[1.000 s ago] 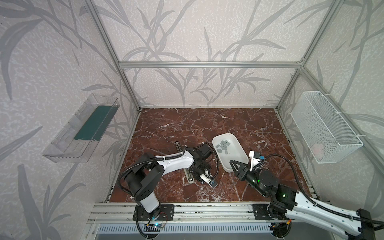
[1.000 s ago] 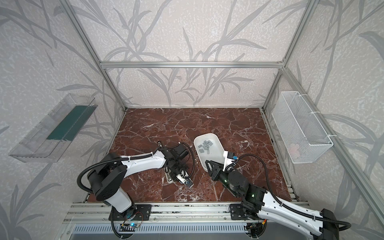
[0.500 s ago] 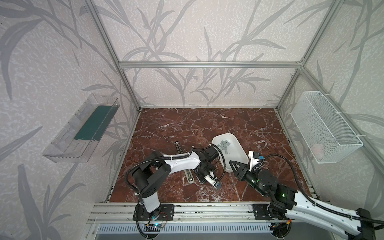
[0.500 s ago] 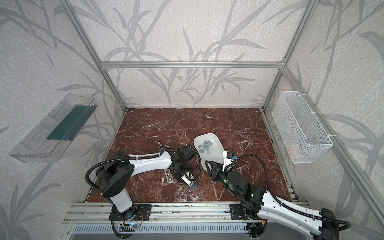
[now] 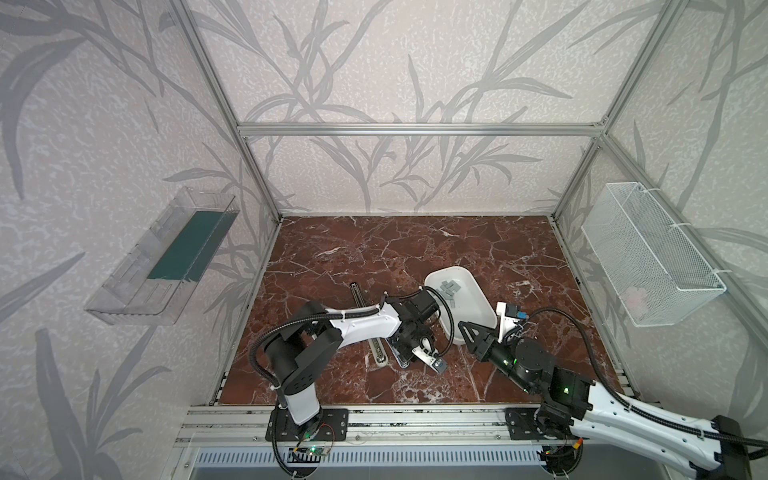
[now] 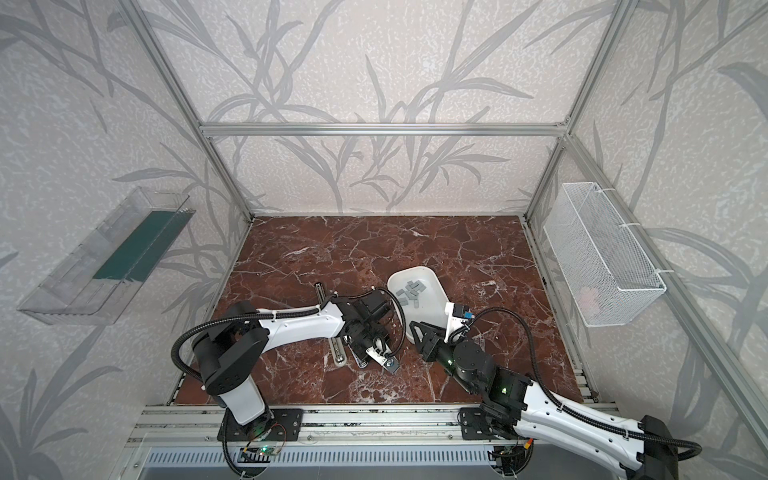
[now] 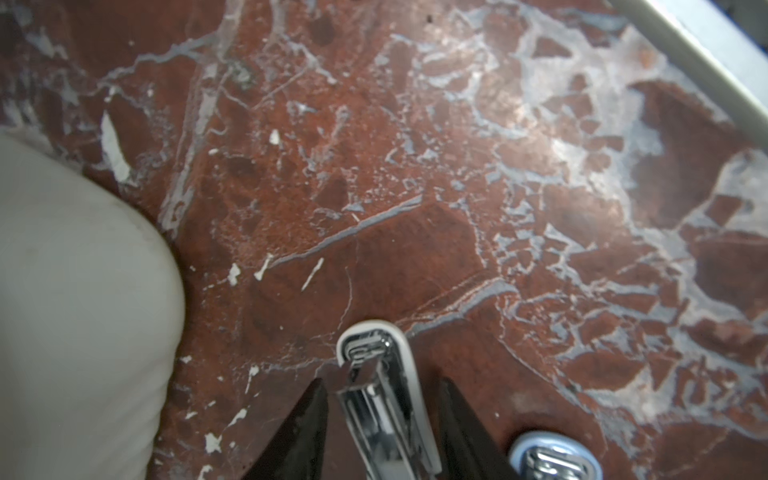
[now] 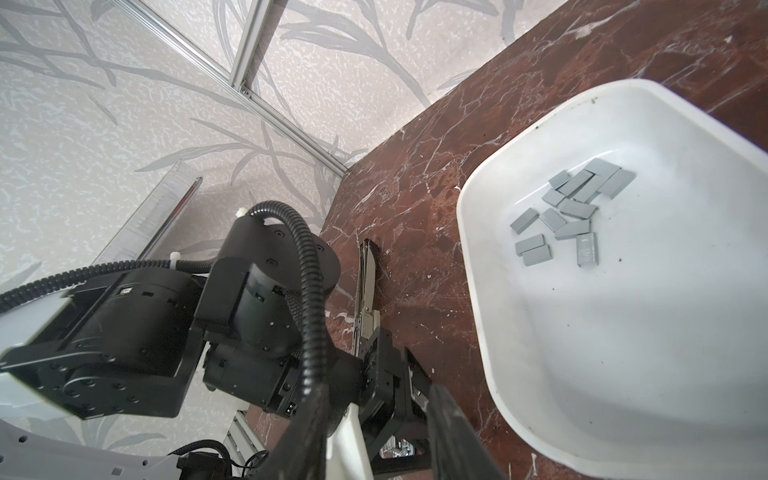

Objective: Load the staples into the stapler

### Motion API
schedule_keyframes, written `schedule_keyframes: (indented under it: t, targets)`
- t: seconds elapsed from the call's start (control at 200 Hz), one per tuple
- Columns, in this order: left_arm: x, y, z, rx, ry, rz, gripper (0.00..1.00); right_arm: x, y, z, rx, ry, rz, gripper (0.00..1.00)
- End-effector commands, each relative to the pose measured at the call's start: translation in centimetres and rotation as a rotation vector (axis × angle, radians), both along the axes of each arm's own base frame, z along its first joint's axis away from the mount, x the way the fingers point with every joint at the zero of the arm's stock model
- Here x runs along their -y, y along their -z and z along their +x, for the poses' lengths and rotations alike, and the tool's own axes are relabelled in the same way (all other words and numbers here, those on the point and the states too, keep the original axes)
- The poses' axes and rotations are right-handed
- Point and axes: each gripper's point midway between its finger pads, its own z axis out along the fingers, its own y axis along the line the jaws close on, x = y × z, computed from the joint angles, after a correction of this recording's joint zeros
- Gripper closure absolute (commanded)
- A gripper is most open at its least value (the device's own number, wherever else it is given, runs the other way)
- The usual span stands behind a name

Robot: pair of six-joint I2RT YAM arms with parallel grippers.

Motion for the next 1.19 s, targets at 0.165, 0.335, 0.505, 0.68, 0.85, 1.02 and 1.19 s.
schedule_keyframes:
  t: [0.165,0.335,0.505,0.68,0.85,1.02,1.19]
  targets:
    - [1.0,-4.0,1.1,0.085,-0.028,-0.184,0.46,0.4,-0.7,0.3,0.024,0.018,0.004,0.59]
    - [0.8,-5.7,1.1,0.096,-0.028,-0.228,0.46,0.6,-0.7,0.3,0.026,0.027,0.001,0.59]
    - [-1.7,-3.3,1.7,0.124,-0.002,-0.115,0.46,0.9,-0.7,0.3,0.027,0.032,-0.001,0.58]
    - [-3.8,-2.3,2.7,0.113,-0.013,-0.059,0.46,1.2,-0.9,0.2,0.031,0.033,0.000,0.58]
    - [-4.8,-2.1,2.6,0.116,0.017,-0.040,0.46,1.5,-1.0,0.1,0.035,0.041,0.000,0.58]
    - [-5.8,-1.5,2.5,0.130,0.053,-0.003,0.46,1.7,-1.0,0.1,0.036,0.043,0.001,0.58]
    - [-6.3,-2.0,1.8,0.127,0.098,-0.024,0.46,1.6,-1.0,0.1,0.036,0.040,0.006,0.58]
